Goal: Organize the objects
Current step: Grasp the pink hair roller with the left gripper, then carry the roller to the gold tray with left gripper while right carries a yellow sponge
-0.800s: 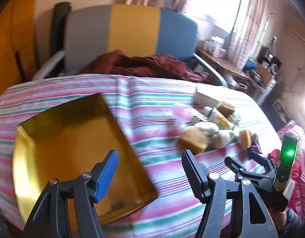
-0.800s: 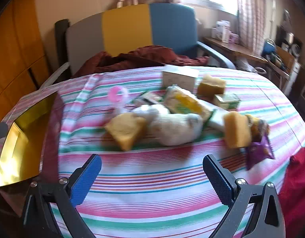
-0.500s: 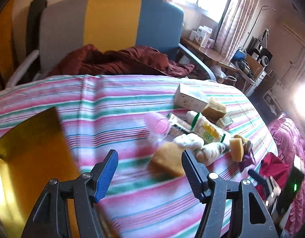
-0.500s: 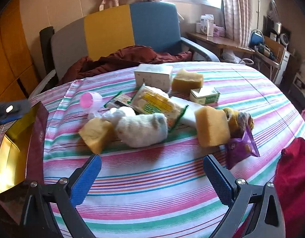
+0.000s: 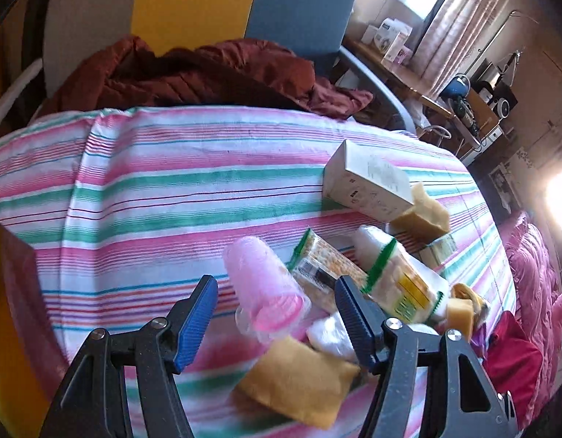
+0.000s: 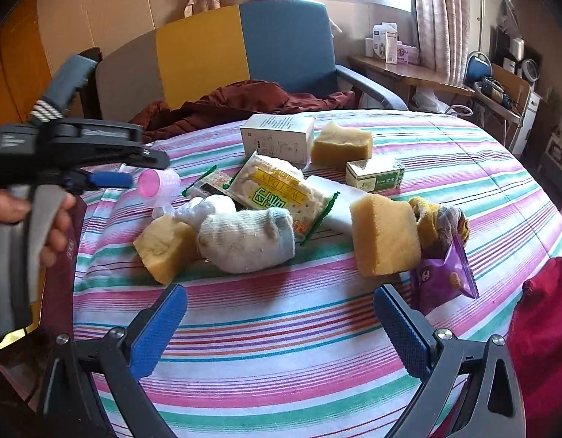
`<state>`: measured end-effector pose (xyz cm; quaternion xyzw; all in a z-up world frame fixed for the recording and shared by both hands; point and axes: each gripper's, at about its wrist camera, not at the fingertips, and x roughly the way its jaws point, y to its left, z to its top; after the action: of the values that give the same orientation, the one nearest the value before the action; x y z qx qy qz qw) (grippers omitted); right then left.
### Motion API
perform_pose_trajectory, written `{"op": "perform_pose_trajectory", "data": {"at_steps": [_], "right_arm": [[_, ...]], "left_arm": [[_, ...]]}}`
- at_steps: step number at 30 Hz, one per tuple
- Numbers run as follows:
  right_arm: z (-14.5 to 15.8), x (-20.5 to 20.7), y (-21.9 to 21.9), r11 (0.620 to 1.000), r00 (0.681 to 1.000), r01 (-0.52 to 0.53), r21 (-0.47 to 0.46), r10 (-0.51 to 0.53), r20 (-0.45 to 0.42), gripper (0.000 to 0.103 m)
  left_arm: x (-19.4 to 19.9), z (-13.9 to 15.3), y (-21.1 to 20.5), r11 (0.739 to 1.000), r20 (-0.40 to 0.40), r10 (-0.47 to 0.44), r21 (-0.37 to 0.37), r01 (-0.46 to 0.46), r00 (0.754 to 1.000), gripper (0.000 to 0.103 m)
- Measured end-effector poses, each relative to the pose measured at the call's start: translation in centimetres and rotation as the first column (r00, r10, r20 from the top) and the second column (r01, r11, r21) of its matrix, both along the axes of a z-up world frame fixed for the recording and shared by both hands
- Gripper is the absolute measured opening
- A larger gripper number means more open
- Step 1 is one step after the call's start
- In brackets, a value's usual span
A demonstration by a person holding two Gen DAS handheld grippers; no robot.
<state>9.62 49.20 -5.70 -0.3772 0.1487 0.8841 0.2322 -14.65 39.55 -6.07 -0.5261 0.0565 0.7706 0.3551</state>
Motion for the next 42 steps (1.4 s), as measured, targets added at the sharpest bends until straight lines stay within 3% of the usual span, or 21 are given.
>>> {"op": "perform_pose_trajectory", "data": {"at_steps": [1,3,6,10,13,18,20,24,26,29,30,31,36,42], "right_arm": [[0.0,-0.1,0.0,1.000,1.000,-0.005,-0.003,0.005,-0.002,0.103],[0.1,-0.3,0.0,1.000,1.000,-0.026,-0.010,0.026,-0.006,0.103],[0.3,-1.0,-0.5,0.996,0.996,-0.084,-0.019,0.083,-0.013,0.103],[1.0,-2.9,-1.8,0.976,0.976,-0.215,-0.017,0.215,-0.019,0.102],[1.4,-5.1,-3.1,0.943,0.943,-0.334,-0.013,0.334,-0.004,0.099],[1.4,-10.1,-6.0,0.844,0.843,-0.533,0.064,0.524,0.121,0.095],[0.9,-12.4,-7.2,0.790,0.789,-0.607,0.091,0.585,0.188,0.092],[-1.2,-16.1,-8.5,0.707,0.697,-0.699,0.108,0.638,0.327,0.090],[-2.6,-17.3,-8.9,0.670,0.644,-0.737,0.091,0.655,0.396,0.077],[-4.1,-18.2,-9.1,0.655,0.617,-0.749,0.103,0.632,0.468,0.061],[-4.0,-18.2,-9.0,0.659,0.623,-0.744,0.112,0.623,0.473,0.058],[-3.5,-18.3,-8.6,0.671,0.636,-0.732,0.118,0.612,0.470,0.047],[-0.9,-17.3,-7.4,0.741,0.722,-0.661,0.120,0.584,0.372,0.045],[3.2,-15.3,-9.0,0.793,0.795,-0.597,0.123,0.566,0.218,0.045]], "left_arm": [[-0.3,-0.5,0.2,1.000,0.014,-0.005,-0.010,0.005,1.000,0.063],[-0.5,-1.2,0.4,1.000,0.038,-0.027,-0.009,0.028,0.999,0.045],[-0.5,-1.5,-0.2,0.999,0.023,-0.049,-0.001,0.049,0.999,0.036],[-0.3,-1.0,-2.2,0.998,0.024,-0.042,0.042,0.041,0.999,0.036],[-0.2,0.1,-3.9,0.997,0.021,-0.020,0.073,0.018,1.000,0.036],[0.6,2.8,-7.4,0.991,-0.020,0.004,0.137,-0.001,1.000,0.036],[1.2,4.0,-8.9,0.988,-0.050,0.012,0.153,-0.004,0.999,0.036],[1.9,5.6,-12.6,0.984,-0.087,0.049,0.175,-0.033,0.995,0.036],[1.8,6.0,-14.4,0.981,-0.089,0.076,0.183,-0.059,0.993,0.036],[1.7,6.4,-17.9,0.977,-0.104,0.132,0.184,-0.112,0.986,0.036],[1.6,6.5,-18.9,0.976,-0.113,0.147,0.179,-0.125,0.983,0.036],[1.4,6.5,-20.4,0.974,-0.127,0.172,0.170,-0.149,0.977,0.036],[-0.6,5.3,-25.7,0.957,-0.153,0.284,0.098,-0.272,0.946,0.036],[-4.9,3.7,-31.4,0.888,-0.224,0.447,-0.002,-0.459,0.866,0.037]]}}
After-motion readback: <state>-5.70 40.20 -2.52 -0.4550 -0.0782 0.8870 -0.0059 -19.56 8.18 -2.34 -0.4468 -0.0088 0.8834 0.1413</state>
